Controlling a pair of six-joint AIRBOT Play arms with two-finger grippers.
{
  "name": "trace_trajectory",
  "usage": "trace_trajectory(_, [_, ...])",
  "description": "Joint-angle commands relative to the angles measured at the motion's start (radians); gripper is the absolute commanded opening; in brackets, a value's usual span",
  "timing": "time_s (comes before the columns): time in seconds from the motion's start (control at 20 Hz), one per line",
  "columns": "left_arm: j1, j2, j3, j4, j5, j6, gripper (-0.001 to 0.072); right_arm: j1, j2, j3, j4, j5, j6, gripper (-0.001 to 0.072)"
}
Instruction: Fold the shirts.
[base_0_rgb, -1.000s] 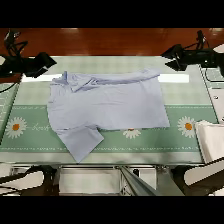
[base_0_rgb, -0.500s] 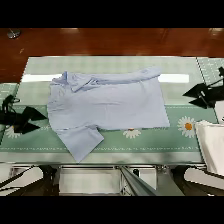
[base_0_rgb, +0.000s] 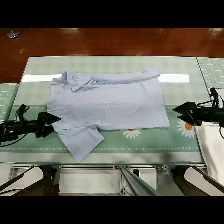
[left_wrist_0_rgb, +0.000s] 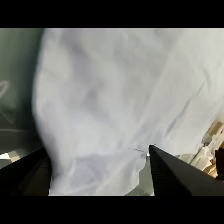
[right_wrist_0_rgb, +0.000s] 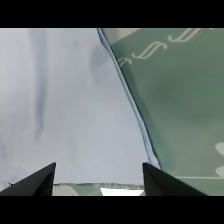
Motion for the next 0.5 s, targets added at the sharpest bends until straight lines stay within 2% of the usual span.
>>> trace_trajectory(0.0, [-0.106, -0.013, -0.016, -0.027, 0.081, 0.032, 0.0413, -0.002, 0.011, -0.027, -0.062, -0.005, 0.04, 0.0626])
trace_trajectory(0.05, [-0.108, -0.012, -0.01, -0.03, 0.069, 0.055, 0.0039, -0.002, 0.011, -0.027, -0.117, -0.005, 0.067, 0.0626])
trace_trajectory(0.2, [-0.108, -0.01, 0.025, -0.031, 0.041, 0.064, 0.0027, -0.002, 0.011, -0.039, -0.289, -0.005, 0.175, 0.0626])
trace_trajectory(0.45, [-0.109, -0.011, 0.032, -0.031, 0.047, 0.065, 0.0027, 0.066, -0.044, -0.074, -0.229, -0.011, 0.17, 0.0626])
